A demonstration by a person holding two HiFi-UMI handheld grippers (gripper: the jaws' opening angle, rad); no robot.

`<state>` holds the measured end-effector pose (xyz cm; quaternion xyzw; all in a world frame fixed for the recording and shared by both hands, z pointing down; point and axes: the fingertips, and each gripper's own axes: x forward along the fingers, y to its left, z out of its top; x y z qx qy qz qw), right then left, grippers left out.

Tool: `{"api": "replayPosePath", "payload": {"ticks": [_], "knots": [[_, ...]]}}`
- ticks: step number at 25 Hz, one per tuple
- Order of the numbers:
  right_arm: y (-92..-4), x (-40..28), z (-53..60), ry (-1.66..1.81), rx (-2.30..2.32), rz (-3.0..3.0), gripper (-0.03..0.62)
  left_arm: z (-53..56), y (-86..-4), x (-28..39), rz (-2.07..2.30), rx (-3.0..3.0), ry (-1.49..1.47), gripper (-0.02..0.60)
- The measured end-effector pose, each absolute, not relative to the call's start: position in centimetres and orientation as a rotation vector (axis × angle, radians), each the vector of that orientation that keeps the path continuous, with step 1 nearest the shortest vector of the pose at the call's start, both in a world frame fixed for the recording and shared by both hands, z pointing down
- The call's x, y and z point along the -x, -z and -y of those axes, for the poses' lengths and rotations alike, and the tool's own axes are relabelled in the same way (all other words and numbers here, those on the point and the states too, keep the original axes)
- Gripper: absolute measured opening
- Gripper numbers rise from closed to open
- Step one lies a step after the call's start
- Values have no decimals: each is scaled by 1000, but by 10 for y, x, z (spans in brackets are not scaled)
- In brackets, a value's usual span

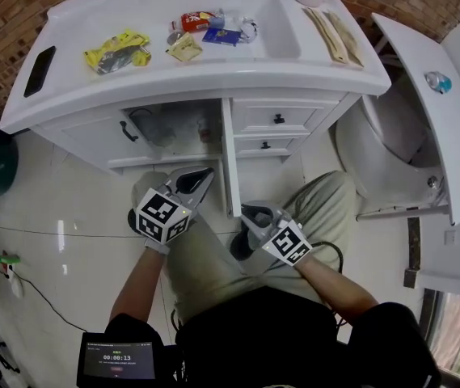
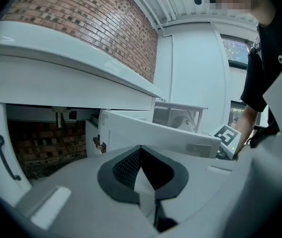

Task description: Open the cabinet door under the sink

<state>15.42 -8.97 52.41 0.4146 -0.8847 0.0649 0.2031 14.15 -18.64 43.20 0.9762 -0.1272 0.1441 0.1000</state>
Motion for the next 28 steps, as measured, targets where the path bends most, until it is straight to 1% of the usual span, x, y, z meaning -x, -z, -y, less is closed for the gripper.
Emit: {"api": "replayPosePath", "payload": {"ticks": [9, 17, 24, 28], "knots": [[-517, -158, 84, -143, -1148, 2512, 40, 184, -438, -152, 364, -2922, -477, 17], [-502, -165, 81, -185, -1107, 2574, 49, 181, -442, -139, 399, -2963, -534, 17], [-443, -173, 84, -54, -1135, 2637, 49, 174, -436, -126, 380, -2993, -499, 17], [-411, -178, 93, -18, -1169, 2702, 48, 158, -422, -124, 263, -3017, -378, 17]]}}
